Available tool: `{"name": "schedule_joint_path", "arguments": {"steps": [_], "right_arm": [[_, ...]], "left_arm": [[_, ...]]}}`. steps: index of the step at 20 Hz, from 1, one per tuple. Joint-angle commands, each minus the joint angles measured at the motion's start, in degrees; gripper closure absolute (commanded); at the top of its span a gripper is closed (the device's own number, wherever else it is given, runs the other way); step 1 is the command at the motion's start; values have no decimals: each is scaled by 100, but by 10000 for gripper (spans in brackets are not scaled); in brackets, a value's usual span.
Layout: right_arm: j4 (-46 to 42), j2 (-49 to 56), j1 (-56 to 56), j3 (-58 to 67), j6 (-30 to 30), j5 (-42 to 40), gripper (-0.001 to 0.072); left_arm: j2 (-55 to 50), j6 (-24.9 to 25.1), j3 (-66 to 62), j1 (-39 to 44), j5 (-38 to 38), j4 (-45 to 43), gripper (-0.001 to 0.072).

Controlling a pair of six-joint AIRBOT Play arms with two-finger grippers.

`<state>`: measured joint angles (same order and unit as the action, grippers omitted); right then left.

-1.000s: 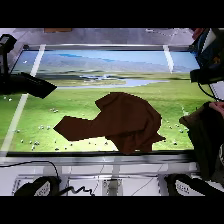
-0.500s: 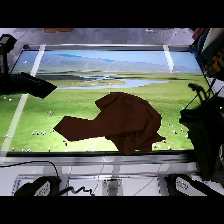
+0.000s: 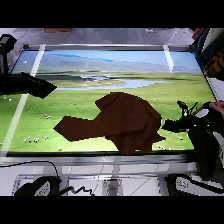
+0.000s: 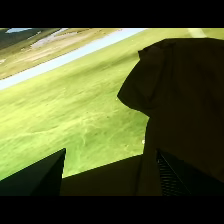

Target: Fold the clothes and pants, and hang the long-sleeved shirts on hangers.

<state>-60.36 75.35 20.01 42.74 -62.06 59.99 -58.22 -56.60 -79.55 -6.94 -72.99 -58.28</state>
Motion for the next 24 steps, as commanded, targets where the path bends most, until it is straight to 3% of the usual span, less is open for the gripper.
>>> {"name": "schedule_joint_path", "arguments": {"steps": [1,5,10,11,12,13,16,20,24], "right_arm": [[1130,509,4,-120,518,-645,400],[2179,782,-7,-118,1401,-507,383],[2396,778,-236,-118,1641,-413,381],[2391,772,-306,-118,1685,-411,424],[2391,752,-348,-111,1696,-402,520],[2382,750,-363,-44,1694,-310,694],[2315,651,-361,350,1672,184,698],[1740,-103,-361,944,1143,352,699],[153,-1314,-361,1510,181,114,699]], "left_arm": [[0,2,0,-7,0,-2,102],[0,2,0,-7,0,-2,102],[0,2,0,-7,2,-2,102],[0,2,0,-7,2,-2,102],[0,2,0,-7,0,-2,102],[0,2,0,-7,0,-2,102],[0,2,0,-7,2,-2,102],[0,2,0,-7,0,-2,102],[-39,2,0,-7,479,2,102]]}}
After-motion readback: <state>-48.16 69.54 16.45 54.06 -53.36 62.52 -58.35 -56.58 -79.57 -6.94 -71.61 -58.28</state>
